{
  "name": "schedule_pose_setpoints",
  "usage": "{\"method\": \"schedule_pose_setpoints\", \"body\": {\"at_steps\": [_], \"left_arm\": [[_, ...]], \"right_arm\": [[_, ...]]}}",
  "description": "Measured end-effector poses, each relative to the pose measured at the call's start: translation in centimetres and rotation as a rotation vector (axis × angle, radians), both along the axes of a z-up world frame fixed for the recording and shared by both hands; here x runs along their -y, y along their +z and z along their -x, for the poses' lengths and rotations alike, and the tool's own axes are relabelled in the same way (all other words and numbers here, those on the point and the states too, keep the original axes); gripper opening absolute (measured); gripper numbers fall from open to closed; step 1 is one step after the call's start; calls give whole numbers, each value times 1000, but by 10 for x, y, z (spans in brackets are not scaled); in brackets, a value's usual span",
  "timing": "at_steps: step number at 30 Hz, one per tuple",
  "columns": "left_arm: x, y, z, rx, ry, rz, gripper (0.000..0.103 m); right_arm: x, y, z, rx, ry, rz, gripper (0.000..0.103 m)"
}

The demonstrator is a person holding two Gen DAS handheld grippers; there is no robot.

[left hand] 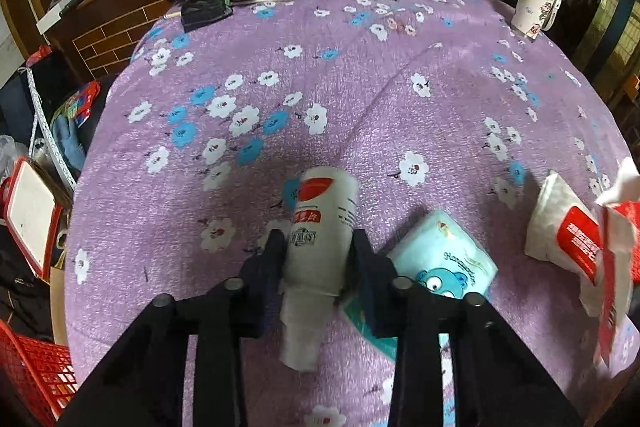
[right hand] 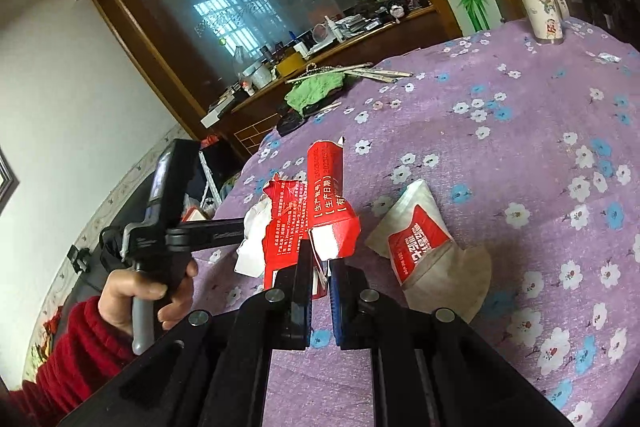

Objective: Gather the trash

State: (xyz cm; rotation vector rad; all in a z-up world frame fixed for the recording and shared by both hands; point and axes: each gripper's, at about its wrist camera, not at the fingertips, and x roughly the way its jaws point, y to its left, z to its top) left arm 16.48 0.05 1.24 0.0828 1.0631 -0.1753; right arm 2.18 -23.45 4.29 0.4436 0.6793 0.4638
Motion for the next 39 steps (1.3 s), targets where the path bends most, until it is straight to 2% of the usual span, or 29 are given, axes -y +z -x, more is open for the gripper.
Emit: {"method": "schedule_pose_setpoints", "body": {"at_steps": [6, 9, 15, 17, 24, 30, 39], "left_arm": [[-12, 4, 16, 51, 35, 11, 29], [-20, 14, 43, 102, 54, 12, 29], [-27, 35, 107, 218, 99, 92, 29], [-25, 37, 120, 254, 100, 94, 29], [-24, 38, 126, 348, 94, 98, 29], [-30, 34, 125, 340, 86, 127, 29], [-26, 38, 132, 374, 67, 115, 29]], "right_arm": [[-3, 0, 0, 5, 13, 13, 9], [-7, 1, 1, 12, 17, 29, 9], [-15, 2, 4, 32, 39, 59, 9], [-17, 2, 5, 38, 44, 73, 9], [-19, 2, 6, 40, 42, 86, 9], [-23, 4, 7, 51, 45, 110, 9], [-29, 4, 8, 60, 61, 137, 9]]}}
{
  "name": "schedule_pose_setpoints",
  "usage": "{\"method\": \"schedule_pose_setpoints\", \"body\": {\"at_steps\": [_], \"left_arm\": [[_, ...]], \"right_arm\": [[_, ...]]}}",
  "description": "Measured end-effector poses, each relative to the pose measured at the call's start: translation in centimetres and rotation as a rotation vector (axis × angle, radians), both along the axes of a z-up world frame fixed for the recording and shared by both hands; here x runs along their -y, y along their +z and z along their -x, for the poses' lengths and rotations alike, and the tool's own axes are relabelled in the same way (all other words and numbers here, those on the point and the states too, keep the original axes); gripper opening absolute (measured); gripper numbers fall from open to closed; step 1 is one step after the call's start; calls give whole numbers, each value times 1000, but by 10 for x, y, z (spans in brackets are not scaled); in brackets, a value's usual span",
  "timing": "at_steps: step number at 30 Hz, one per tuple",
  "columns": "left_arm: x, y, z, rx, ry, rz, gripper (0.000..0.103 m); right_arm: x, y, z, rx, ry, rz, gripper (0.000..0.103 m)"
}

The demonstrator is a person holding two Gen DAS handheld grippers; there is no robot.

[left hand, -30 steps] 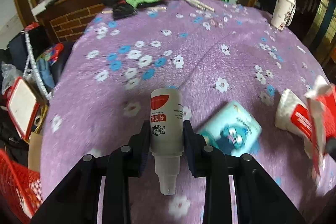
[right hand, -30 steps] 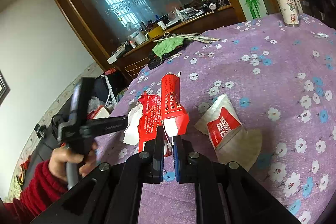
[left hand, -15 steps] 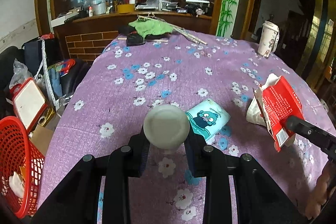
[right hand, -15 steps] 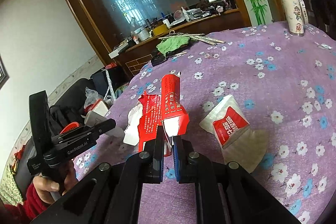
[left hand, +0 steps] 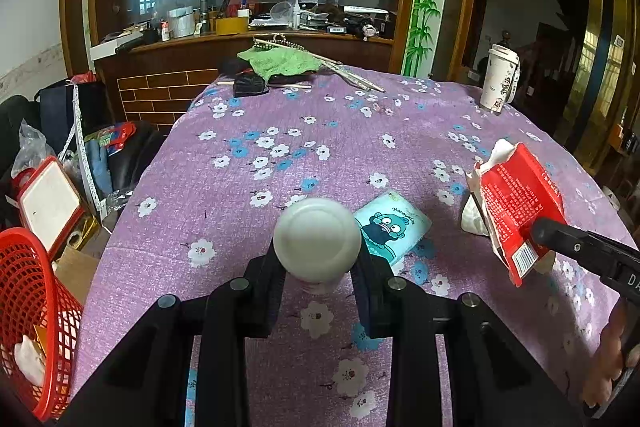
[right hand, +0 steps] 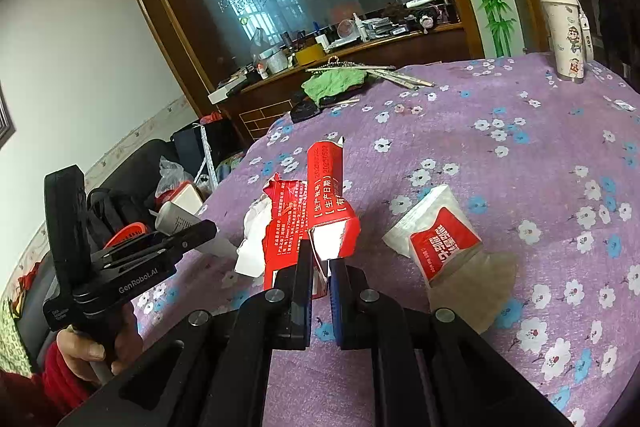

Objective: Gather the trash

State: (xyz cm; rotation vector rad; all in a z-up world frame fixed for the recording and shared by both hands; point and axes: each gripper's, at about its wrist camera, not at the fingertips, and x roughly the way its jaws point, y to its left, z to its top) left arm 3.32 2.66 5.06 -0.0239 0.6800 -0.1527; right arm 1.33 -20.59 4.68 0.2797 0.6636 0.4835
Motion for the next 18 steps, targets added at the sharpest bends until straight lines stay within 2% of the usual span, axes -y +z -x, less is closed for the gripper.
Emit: {"method": "schedule_pose_setpoints", "body": {"at_steps": [12, 18], "left_arm": [[-1, 0, 0, 0, 3, 1, 29], [3, -1, 1, 4, -13, -12, 29]], "right_arm": [[-2, 1, 1, 0, 13, -1, 9], [-7, 2, 3, 17, 4, 34, 9]]}}
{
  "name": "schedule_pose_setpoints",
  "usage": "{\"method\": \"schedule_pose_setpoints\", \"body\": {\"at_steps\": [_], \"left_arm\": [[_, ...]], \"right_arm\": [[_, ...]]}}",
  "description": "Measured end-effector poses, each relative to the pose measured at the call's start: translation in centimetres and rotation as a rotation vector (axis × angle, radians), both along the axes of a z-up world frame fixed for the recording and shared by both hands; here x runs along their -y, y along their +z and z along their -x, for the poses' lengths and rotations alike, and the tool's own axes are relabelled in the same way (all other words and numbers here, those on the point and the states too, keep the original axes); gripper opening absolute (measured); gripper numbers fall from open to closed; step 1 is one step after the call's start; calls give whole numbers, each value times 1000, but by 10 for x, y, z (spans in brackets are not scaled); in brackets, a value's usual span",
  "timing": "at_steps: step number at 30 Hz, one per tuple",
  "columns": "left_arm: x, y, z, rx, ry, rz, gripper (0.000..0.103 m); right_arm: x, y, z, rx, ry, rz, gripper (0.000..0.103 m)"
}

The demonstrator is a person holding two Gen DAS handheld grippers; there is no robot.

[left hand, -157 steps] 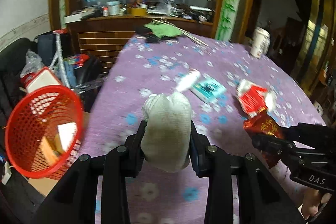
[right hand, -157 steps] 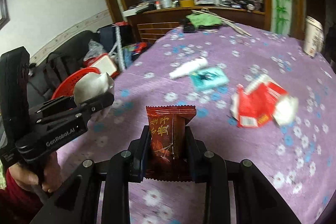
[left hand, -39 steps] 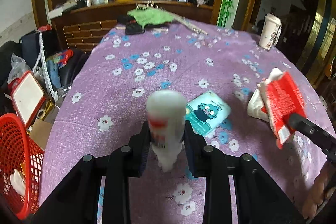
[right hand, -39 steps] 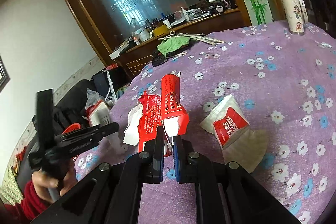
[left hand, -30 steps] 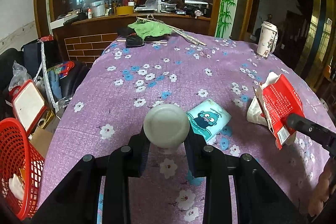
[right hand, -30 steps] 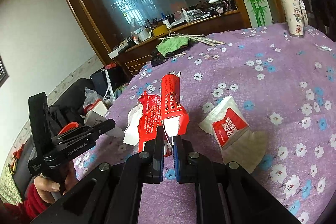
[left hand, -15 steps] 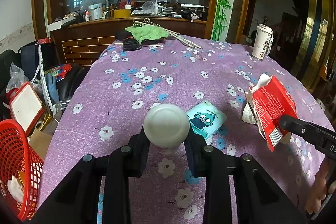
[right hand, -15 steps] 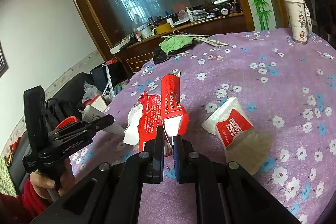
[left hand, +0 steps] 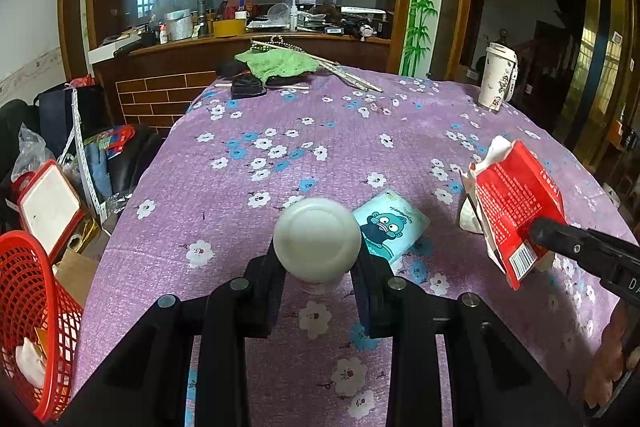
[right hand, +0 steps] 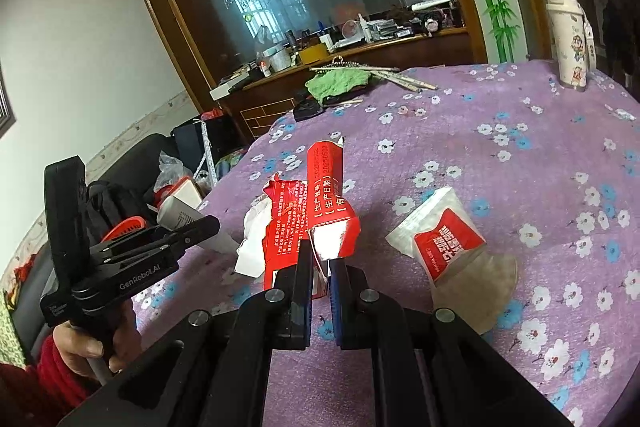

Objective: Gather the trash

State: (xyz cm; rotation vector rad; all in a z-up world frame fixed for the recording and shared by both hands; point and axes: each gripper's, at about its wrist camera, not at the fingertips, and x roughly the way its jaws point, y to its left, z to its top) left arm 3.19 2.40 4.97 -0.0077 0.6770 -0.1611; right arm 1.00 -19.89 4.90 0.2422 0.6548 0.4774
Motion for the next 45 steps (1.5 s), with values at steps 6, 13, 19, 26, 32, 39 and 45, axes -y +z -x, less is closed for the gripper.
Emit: {"method": "schedule_pose_setpoints", "body": {"at_steps": [6, 13, 19, 26, 32, 39, 45], "left_arm": [[1, -2, -1, -7, -5, -1, 29], [3, -3, -2, -14, -11, -1, 29], [4, -4, -2, -13, -10, -4, 29], [4, -5, -2, -16, -13, -7, 29], [4, -6, -2, -15, -12, -14, 29], [4, -7, -3, -15, -13, -15, 29], [3, -7, -3, -15, -16, -16, 29]], "right_arm": [[-5, 1, 1, 11, -18, 54, 8], [-9, 0, 3, 16, -8, 64, 8], [-10, 1, 4, 19, -8, 65, 8], [-7, 0, 0, 9, -16, 56, 8], [-9, 0, -1, 12, -16, 67, 8], [-8, 1, 0, 18, -16, 65, 8], [-9, 2, 2, 22, -20, 71, 8]]}}
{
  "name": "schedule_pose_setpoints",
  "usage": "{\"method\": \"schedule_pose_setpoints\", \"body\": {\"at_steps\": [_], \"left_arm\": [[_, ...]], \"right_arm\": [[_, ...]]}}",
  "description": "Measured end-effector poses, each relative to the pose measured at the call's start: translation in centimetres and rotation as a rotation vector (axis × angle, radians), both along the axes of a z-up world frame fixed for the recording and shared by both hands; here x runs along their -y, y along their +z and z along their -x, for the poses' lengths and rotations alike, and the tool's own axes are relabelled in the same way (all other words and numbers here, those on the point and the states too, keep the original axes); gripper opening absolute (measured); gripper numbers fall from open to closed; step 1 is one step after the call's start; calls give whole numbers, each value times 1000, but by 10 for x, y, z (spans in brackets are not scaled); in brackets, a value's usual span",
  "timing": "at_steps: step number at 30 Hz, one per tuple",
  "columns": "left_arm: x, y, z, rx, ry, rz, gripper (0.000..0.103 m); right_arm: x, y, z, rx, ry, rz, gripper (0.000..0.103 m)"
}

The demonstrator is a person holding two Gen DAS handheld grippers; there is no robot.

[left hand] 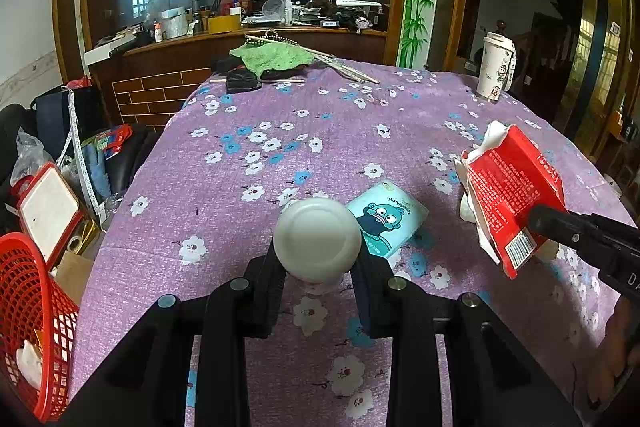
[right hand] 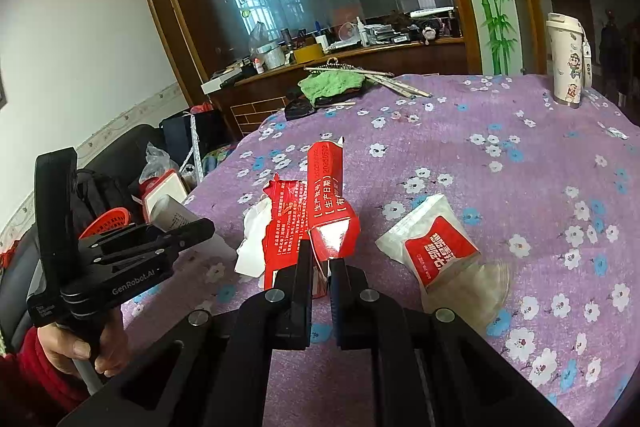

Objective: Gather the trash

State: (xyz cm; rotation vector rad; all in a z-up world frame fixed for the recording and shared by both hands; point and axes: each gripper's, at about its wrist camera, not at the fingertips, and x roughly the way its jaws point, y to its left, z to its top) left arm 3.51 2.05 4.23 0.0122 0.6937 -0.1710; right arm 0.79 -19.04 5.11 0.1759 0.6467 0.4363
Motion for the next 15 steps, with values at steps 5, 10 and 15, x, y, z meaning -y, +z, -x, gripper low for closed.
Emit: {"method": "schedule_pose_setpoints", "body": {"at_steps": [5, 10, 15], "left_arm": [[0, 0, 0, 1, 2, 2, 29], [0, 0, 0, 0, 3, 2, 29], [-1, -1, 0, -1, 2, 3, 29]], "right_arm": [[2, -1, -3, -4, -14, 2, 8], [-1, -1, -3, -6, -5, 9, 8], [-1, -1, -4, -7, -8, 5, 9]]}}
